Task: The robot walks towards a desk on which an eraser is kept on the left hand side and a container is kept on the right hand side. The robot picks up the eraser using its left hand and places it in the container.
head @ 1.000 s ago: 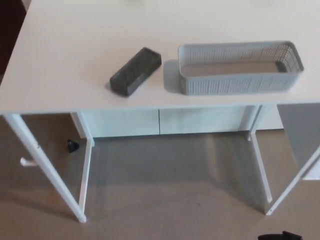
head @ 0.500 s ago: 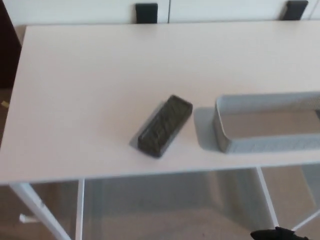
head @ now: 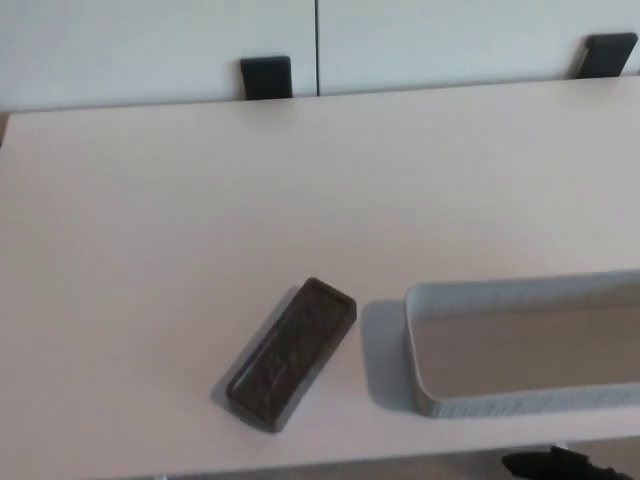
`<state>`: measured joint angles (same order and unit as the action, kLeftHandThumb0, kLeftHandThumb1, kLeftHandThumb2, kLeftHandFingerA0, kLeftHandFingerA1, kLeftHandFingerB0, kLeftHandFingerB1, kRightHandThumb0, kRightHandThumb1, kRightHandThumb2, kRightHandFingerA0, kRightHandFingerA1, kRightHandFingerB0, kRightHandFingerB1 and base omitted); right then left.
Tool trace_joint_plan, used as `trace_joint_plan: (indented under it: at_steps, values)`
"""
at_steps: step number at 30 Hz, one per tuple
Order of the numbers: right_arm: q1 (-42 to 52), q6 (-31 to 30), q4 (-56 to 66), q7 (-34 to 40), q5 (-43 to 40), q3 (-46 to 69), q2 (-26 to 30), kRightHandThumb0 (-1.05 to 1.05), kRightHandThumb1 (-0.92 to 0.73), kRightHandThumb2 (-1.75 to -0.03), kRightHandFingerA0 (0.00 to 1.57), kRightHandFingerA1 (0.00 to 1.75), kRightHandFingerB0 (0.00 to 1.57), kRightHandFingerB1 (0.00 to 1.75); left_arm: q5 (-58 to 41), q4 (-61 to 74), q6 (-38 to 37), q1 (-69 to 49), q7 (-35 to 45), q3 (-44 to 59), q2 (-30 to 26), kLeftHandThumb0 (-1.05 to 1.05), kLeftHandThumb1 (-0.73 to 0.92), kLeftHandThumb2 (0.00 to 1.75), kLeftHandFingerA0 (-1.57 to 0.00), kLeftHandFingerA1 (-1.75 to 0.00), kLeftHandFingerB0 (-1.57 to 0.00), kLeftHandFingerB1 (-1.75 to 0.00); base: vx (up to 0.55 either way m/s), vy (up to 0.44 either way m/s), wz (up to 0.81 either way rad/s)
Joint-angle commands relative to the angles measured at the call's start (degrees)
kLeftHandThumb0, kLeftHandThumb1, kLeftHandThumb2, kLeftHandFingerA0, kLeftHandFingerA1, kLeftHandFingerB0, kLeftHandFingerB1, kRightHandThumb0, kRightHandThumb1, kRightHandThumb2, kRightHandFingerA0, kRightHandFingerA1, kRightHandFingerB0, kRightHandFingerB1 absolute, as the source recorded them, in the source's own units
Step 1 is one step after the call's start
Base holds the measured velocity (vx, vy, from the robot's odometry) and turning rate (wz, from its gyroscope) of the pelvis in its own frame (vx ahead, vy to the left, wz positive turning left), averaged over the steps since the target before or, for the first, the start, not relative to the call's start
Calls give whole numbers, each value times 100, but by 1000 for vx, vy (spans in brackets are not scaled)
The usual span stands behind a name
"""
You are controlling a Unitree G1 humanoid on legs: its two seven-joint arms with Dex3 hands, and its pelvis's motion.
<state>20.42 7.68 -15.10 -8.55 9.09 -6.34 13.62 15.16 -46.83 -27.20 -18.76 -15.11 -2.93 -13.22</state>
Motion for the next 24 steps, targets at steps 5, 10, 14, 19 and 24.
trace_joint_plan:
  at_steps: [5, 10, 14, 19, 24]
  values:
    - [110, -574, 217, -68, 159, -85, 111, -17, -47, -54, 63, 46, 45, 41, 115, 71, -62, -150, -129, -83, -48, -54, 61, 58, -51, -66, -38, -41, 54, 221, -4]
    - [135, -919, 302, -74, 191, -130, 139, -16, -48, -54, 61, 46, 43, 41, 123, 128, -104, -272, -100, -96, -31, -52, 62, 58, -51, -64, -39, -39, -10, 155, 7]
    - [138, -981, 286, -87, 209, -188, 162, -18, -49, -54, 60, 46, 42, 41, 137, 104, -158, -308, -115, -90, -29, -53, 61, 59, -51, -66, -38, -41, -34, 145, 8]
    - [141, -890, 238, -138, 126, -190, 163, -17, -50, -54, 59, 46, 41, 41, 161, 0, -237, -278, -155, -92, -29, -54, 61, 59, -52, -69, -39, -42, -86, 264, -13]
    - [164, -877, 279, -147, 124, -166, 131, -18, -49, -54, 59, 46, 42, 41, 142, -179, -345, -203, -159, -94, -27, -54, 61, 59, -52, -69, -39, -43, -103, 382, -13]
